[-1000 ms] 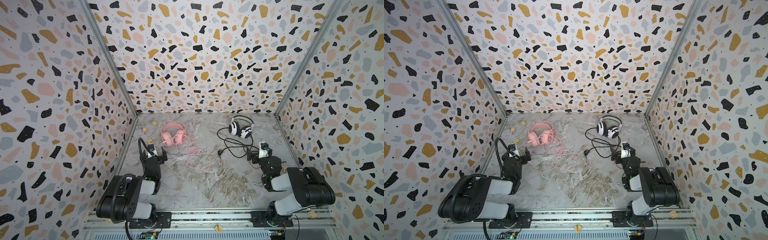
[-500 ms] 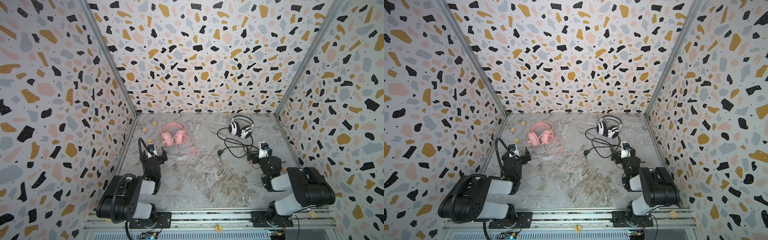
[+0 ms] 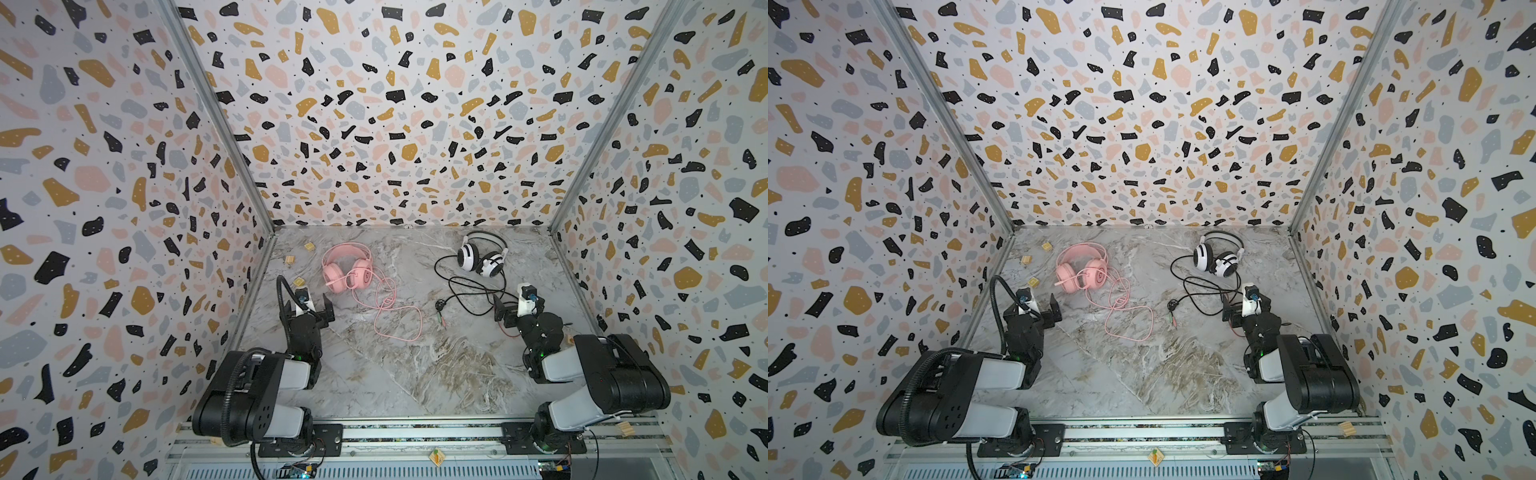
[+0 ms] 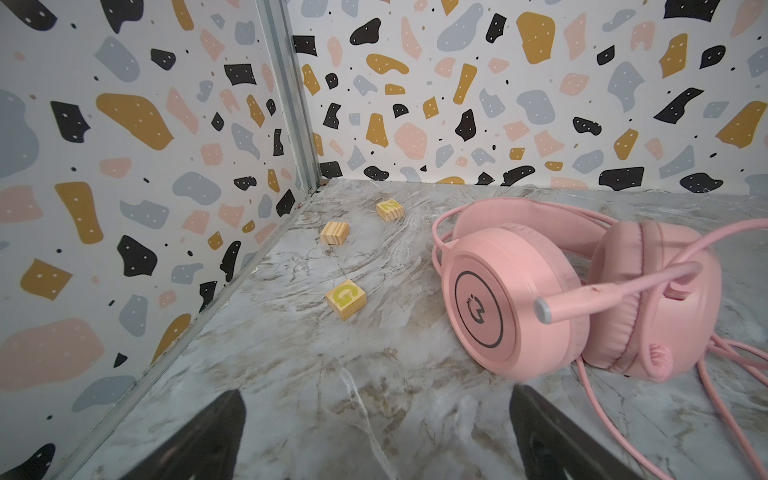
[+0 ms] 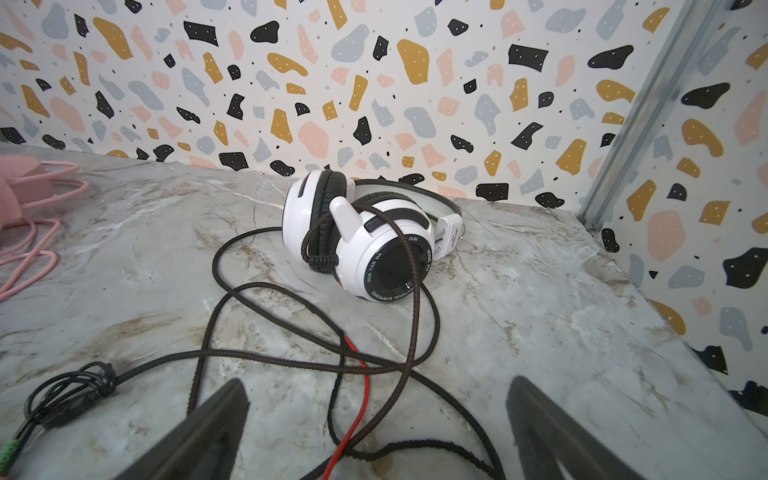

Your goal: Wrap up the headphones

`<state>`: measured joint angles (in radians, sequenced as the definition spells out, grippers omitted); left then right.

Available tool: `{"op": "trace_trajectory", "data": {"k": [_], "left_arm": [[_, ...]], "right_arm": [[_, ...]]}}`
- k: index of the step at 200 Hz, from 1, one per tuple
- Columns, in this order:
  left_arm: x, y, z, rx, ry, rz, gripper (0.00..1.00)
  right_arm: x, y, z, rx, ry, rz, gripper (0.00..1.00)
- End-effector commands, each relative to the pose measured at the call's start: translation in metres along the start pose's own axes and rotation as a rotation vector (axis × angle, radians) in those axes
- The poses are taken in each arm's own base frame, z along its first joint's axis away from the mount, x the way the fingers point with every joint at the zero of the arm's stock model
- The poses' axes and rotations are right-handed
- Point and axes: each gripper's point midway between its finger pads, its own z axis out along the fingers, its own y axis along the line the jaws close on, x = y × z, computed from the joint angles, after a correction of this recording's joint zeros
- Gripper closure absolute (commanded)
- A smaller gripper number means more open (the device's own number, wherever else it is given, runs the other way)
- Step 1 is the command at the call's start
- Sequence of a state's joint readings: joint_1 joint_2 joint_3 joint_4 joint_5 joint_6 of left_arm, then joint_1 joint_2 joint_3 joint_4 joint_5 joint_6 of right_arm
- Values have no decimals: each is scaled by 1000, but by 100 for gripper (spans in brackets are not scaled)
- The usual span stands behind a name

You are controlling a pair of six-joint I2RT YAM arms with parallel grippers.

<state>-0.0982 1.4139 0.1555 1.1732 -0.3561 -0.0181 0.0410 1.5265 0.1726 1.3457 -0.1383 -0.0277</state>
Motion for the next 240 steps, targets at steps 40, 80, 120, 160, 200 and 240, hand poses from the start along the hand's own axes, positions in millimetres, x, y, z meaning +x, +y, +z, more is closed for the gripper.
{"op": "trace_trajectory", "data": {"k": [40,80,120,160,200,240], "left_arm": [[-17,1,3,-8,-56,-13,0],[-17,1,3,-7,-56,-12,0],[-17,1,3,-8,-55,-13,0],[-17,1,3,-7,-55,-12,0],[-17,1,3,-5,-55,-12,0],[-17,2,3,-10,-55,-12,0]], "right_arm": [[-9,-1,2,3,-24,-9,1],[-9,-1,2,3,-24,-9,1],[-9,-1,2,1,-26,-9,1],[-9,-1,2,1,-23,-9,1],[-9,-2,1,42,-24,-24,1],[-10,-2,-1,68,-32,-35,1]]}}
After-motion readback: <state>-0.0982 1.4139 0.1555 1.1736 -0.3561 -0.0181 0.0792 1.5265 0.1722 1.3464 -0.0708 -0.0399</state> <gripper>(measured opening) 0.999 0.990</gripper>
